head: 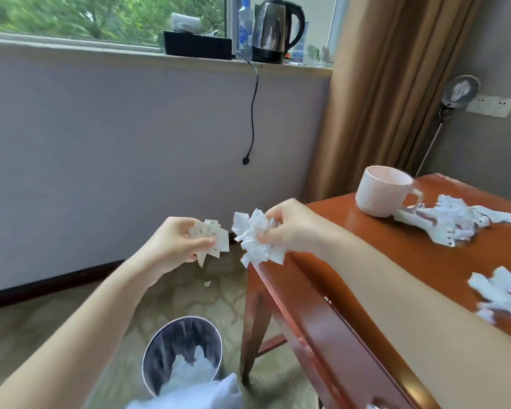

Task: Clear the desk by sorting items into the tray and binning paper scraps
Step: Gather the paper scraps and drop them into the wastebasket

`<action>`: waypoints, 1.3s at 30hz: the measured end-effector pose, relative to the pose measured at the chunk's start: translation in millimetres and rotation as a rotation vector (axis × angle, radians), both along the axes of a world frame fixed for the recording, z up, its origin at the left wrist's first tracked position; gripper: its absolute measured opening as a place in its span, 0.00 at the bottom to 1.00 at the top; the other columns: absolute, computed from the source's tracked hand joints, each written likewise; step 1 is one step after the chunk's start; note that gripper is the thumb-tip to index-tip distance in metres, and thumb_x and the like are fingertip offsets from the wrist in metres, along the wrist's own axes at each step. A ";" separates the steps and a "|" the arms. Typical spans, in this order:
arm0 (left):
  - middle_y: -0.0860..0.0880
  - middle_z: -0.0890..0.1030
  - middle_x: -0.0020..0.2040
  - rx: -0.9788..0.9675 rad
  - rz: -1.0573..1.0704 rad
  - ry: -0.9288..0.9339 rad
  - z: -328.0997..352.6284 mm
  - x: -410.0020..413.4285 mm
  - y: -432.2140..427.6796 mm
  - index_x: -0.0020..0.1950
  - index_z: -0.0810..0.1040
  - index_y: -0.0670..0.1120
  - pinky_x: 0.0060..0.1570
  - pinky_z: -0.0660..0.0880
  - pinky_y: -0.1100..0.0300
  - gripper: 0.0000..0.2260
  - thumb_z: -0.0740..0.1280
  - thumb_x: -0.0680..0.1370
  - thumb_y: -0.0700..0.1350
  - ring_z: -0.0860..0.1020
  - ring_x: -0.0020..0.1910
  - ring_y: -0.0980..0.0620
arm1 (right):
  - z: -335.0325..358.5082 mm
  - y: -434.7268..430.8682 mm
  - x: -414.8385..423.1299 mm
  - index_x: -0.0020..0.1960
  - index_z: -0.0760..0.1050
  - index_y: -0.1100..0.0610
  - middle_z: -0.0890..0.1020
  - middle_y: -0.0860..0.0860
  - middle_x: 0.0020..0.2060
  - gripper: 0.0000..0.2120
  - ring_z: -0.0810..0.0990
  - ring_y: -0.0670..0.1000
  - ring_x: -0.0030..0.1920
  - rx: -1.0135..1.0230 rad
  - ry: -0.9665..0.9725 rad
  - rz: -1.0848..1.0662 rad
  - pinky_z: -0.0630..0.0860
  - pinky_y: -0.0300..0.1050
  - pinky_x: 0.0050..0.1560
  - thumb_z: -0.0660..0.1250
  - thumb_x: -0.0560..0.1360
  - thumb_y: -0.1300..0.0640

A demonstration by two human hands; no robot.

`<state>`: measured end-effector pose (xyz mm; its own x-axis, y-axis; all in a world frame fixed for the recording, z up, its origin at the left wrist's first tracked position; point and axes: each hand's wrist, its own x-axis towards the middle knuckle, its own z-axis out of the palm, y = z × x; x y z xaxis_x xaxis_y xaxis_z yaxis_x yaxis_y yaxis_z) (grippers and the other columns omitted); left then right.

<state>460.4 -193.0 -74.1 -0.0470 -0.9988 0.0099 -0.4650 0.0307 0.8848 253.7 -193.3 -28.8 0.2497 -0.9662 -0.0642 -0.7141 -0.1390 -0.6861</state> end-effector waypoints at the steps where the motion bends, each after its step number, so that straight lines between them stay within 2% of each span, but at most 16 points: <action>1: 0.48 0.78 0.33 0.020 0.028 0.008 -10.7 10.9 0.9 0.44 0.80 0.38 0.27 0.71 0.69 0.04 0.70 0.74 0.39 0.73 0.24 0.61 | -11.0 -6.7 14.9 0.31 0.68 0.58 0.66 0.49 0.27 0.14 0.64 0.47 0.27 0.013 0.018 0.012 0.62 0.37 0.26 0.68 0.72 0.62; 4: 0.47 0.81 0.36 0.068 0.110 0.015 -47.5 41.5 2.5 0.45 0.81 0.42 0.34 0.76 0.64 0.03 0.70 0.74 0.41 0.76 0.32 0.56 | -45.6 -23.0 55.0 0.30 0.67 0.58 0.67 0.49 0.27 0.14 0.64 0.47 0.26 0.040 0.103 0.025 0.61 0.35 0.21 0.67 0.71 0.64; 6: 0.45 0.83 0.40 0.113 0.166 -0.010 -76.6 59.4 1.2 0.46 0.81 0.42 0.41 0.79 0.53 0.04 0.69 0.75 0.42 0.78 0.36 0.52 | -69.9 -31.7 77.0 0.30 0.67 0.57 0.69 0.49 0.29 0.14 0.66 0.47 0.27 0.087 0.158 0.026 0.61 0.36 0.23 0.66 0.71 0.64; 9: 0.43 0.81 0.40 0.197 0.244 -0.039 -123.2 79.3 -3.1 0.45 0.79 0.42 0.46 0.79 0.46 0.05 0.66 0.76 0.42 0.76 0.35 0.49 | -111.6 -43.6 103.2 0.29 0.62 0.55 0.67 0.50 0.30 0.16 0.64 0.48 0.27 0.166 0.201 0.019 0.59 0.37 0.24 0.62 0.71 0.67; 12: 0.45 0.78 0.36 0.293 0.310 -0.018 -169.0 90.6 -7.7 0.45 0.78 0.39 0.42 0.77 0.50 0.06 0.65 0.75 0.41 0.75 0.33 0.49 | -155.9 -52.1 120.6 0.28 0.57 0.56 0.62 0.49 0.29 0.18 0.58 0.50 0.28 0.218 0.224 -0.006 0.55 0.39 0.26 0.58 0.70 0.70; 15: 0.47 0.76 0.33 0.420 0.351 0.010 -215.5 95.5 -9.7 0.42 0.77 0.39 0.32 0.68 0.58 0.04 0.65 0.74 0.40 0.72 0.30 0.50 | -200.9 -58.0 129.7 0.28 0.53 0.54 0.59 0.49 0.28 0.19 0.55 0.50 0.28 0.278 0.233 -0.030 0.51 0.43 0.28 0.55 0.69 0.72; 19: 0.48 0.75 0.32 0.533 0.412 0.079 -275.8 92.6 -15.5 0.37 0.75 0.45 0.36 0.71 0.55 0.05 0.66 0.72 0.37 0.73 0.32 0.49 | -256.1 -65.2 131.5 0.29 0.52 0.54 0.59 0.49 0.30 0.19 0.54 0.50 0.30 0.348 0.233 -0.084 0.50 0.43 0.30 0.54 0.69 0.73; 23: 0.49 0.76 0.33 0.614 0.450 0.099 -317.4 86.3 -17.6 0.39 0.75 0.45 0.41 0.74 0.54 0.05 0.67 0.73 0.37 0.74 0.35 0.48 | -304.6 -70.0 127.6 0.30 0.52 0.51 0.57 0.49 0.30 0.21 0.54 0.48 0.28 0.431 0.253 -0.103 0.49 0.41 0.27 0.56 0.71 0.71; 27: 0.47 0.76 0.33 0.701 0.515 0.126 -352.1 96.9 -17.3 0.37 0.75 0.45 0.38 0.71 0.56 0.07 0.66 0.74 0.36 0.73 0.33 0.48 | -346.6 -72.9 127.1 0.29 0.54 0.54 0.60 0.50 0.29 0.19 0.57 0.50 0.29 0.485 0.269 -0.128 0.50 0.40 0.25 0.55 0.70 0.71; 31: 0.46 0.78 0.36 0.728 0.516 0.078 -375.3 100.2 -29.5 0.46 0.77 0.41 0.36 0.69 0.57 0.02 0.66 0.74 0.36 0.73 0.34 0.48 | -382.8 -75.1 128.9 0.30 0.54 0.54 0.61 0.50 0.30 0.18 0.59 0.52 0.34 0.537 0.277 -0.152 0.52 0.42 0.27 0.55 0.70 0.71; 33: 0.45 0.79 0.41 0.744 0.502 0.038 -385.4 99.9 -35.7 0.53 0.77 0.40 0.36 0.70 0.58 0.08 0.66 0.74 0.38 0.74 0.35 0.48 | -394.7 -78.5 133.6 0.30 0.54 0.54 0.61 0.50 0.31 0.18 0.56 0.51 0.32 0.565 0.259 -0.163 0.52 0.43 0.29 0.56 0.70 0.71; 35: 0.46 0.79 0.43 0.754 0.477 -0.008 -393.4 99.8 -38.9 0.58 0.75 0.40 0.37 0.70 0.59 0.11 0.66 0.76 0.39 0.74 0.37 0.48 | -403.0 -81.5 137.6 0.31 0.58 0.56 0.64 0.51 0.31 0.16 0.59 0.51 0.30 0.613 0.196 -0.171 0.55 0.43 0.30 0.57 0.71 0.70; 36: 0.46 0.78 0.45 0.762 0.461 -0.034 -396.9 100.1 -40.1 0.59 0.74 0.40 0.40 0.70 0.59 0.12 0.66 0.76 0.40 0.74 0.40 0.48 | -407.1 -83.4 140.2 0.34 0.64 0.58 0.68 0.54 0.34 0.11 0.65 0.52 0.32 0.639 0.157 -0.167 0.61 0.43 0.31 0.59 0.72 0.68; 37: 0.46 0.76 0.47 0.769 0.450 -0.051 -399.5 100.3 -40.9 0.61 0.73 0.40 0.44 0.70 0.59 0.13 0.65 0.77 0.40 0.74 0.44 0.48 | -407.4 -83.5 142.5 0.41 0.72 0.61 0.73 0.56 0.39 0.04 0.72 0.55 0.36 0.668 0.133 -0.139 0.66 0.43 0.36 0.61 0.74 0.66; 38: 0.47 0.76 0.49 0.783 0.438 -0.054 -401.3 100.8 -41.4 0.62 0.72 0.40 0.48 0.70 0.59 0.14 0.65 0.77 0.41 0.74 0.48 0.48 | -410.1 -83.6 142.9 0.54 0.74 0.63 0.75 0.58 0.46 0.08 0.76 0.57 0.43 0.707 0.108 -0.112 0.70 0.45 0.41 0.62 0.75 0.63; 39: 0.47 0.75 0.52 0.792 0.420 -0.053 -402.5 100.8 -41.7 0.64 0.72 0.40 0.51 0.70 0.58 0.15 0.65 0.78 0.41 0.74 0.51 0.48 | -411.8 -82.6 142.1 0.64 0.71 0.62 0.75 0.57 0.51 0.16 0.76 0.57 0.49 0.743 0.098 -0.081 0.72 0.46 0.48 0.62 0.76 0.61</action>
